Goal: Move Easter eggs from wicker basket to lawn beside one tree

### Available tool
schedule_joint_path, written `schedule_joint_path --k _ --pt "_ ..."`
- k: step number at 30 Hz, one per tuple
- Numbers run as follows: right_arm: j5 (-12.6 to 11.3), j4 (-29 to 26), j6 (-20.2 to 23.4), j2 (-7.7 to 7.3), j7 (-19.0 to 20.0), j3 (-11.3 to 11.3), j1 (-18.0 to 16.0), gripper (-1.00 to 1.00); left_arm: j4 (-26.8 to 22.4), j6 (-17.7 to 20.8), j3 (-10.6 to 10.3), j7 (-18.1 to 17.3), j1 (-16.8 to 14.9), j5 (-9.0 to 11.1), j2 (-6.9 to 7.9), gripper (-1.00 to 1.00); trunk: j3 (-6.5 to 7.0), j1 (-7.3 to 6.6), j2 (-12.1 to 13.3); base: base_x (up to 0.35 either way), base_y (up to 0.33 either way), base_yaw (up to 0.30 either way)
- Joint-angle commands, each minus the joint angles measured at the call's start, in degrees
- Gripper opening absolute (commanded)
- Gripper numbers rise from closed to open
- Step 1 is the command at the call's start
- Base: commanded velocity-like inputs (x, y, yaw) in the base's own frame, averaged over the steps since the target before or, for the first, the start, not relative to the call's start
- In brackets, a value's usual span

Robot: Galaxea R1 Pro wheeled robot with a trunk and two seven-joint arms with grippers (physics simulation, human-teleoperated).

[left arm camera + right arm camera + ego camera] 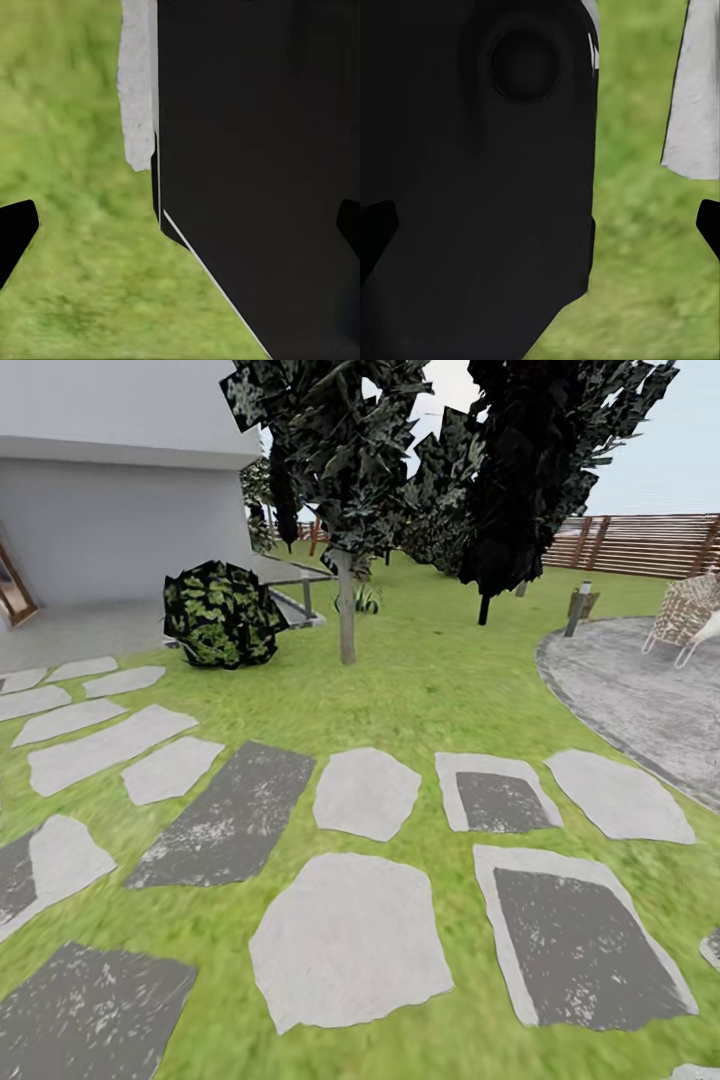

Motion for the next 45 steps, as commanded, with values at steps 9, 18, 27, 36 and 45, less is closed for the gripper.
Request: schedule_joint_path --k 9,18,27,36,45 --pt "0.0 0.1 -0.2 0.03 0.0 0.1 0.0 1.00 0.0 0.0 0.0 0.0 0.0 0.1 0.00 1.00 0.15 0.03 0.0 0.342 0.000 -0.300" --pt "0.0 0.1 -0.2 0.03 0.0 0.1 0.0 1.00 0.0 0.0 0.0 0.0 0.0 0.1 0.00 1.00 0.35 0.03 0.0 0.339 0.000 -0.300" --pt "0.0 0.1 -0.2 0.03 0.0 0.1 0.0 1.00 0.0 0.0 0.0 0.0 0.0 0.1 0.00 1.00 0.55 0.03 0.0 0.330 0.000 -0.300" --pt "0.0 0.1 -0.2 0.03 0.0 0.1 0.0 1.00 0.0 0.0 0.0 0.0 0.0 0.1 0.00 1.00 0.74 0.03 0.0 0.325 0.000 -0.300" --pt "-0.1 0.1 -0.3 -0.14 0.0 0.1 0.0 1.00 0.0 0.0 0.0 0.0 0.0 0.1 0.00 1.00 0.95 0.03 0.0 0.323 0.000 -0.300"
